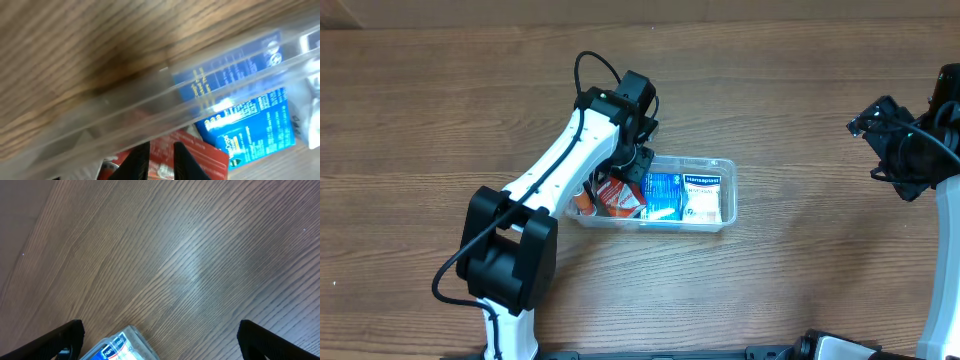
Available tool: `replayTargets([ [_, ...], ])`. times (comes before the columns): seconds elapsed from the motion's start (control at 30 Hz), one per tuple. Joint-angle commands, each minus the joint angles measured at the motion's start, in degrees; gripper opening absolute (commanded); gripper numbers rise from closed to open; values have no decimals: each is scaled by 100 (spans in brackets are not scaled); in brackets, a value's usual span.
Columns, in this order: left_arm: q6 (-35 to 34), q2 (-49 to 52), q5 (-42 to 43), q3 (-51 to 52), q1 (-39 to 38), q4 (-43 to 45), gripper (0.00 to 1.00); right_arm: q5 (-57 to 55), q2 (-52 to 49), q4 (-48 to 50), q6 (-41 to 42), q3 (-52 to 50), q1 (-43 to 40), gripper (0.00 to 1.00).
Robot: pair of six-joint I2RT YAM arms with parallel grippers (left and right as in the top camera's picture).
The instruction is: Pack container
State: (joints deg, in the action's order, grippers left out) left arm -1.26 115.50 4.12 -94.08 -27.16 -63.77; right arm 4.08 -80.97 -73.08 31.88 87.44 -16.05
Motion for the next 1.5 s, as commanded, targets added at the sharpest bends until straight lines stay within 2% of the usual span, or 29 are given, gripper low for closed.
replayTargets([
  [0.0,85,48,61,-916,-26,-387,20,-11,15,15,-22,72,-9,100],
  [0.1,140,42,304,-1427,-35,-691,24,-11,15,15,-22,70,-9,100],
  [0.23,146,44,754,-1386,-214,-785,25,-11,15,15,-22,72,-9,100],
  [0.4,111,46,730,-1298,-437,-1016,24,-11,15,15,-22,72,-9,100],
  [0.5,-11,-20,732,-1307,-415,-1189,14,-11,15,15,-22,72,-9,100],
  [0.6,-179,-485,656,-1488,-286,-1213,15,-11,15,15,-22,72,-9,100],
  [0.83,-977,-2496,-1340,-1777,216,-1860,29,-11,15,15,-22,72,-9,100],
  [0.9,-1239,-3233,-1904,-1775,380,-2323,38,-11,15,15,-22,72,-9,100],
  [0.97,-1449,-3805,-2072,-1773,400,-2734,68,-11,15,15,-22,72,-9,100],
  [1.0,-1585,-4037,-2144,-1768,398,-2940,100,-11,15,15,-22,72,-9,100],
  [1.1,-2028,-4653,-2468,-1639,400,-3303,100,-11,15,15,-22,72,-9,100],
  [1.3,-2909,-6513,-2959,-273,398,-3029,100,-11,15,15,-22,72,-9,100],
  [1.4,-2959,-7469,-2352,885,398,-2232,100,-11,15,13,-22,70,-9,100],
  [1.47,-3128,-7742,-1812,1344,398,-1899,100,-11,15,15,-22,70,-9,100],
])
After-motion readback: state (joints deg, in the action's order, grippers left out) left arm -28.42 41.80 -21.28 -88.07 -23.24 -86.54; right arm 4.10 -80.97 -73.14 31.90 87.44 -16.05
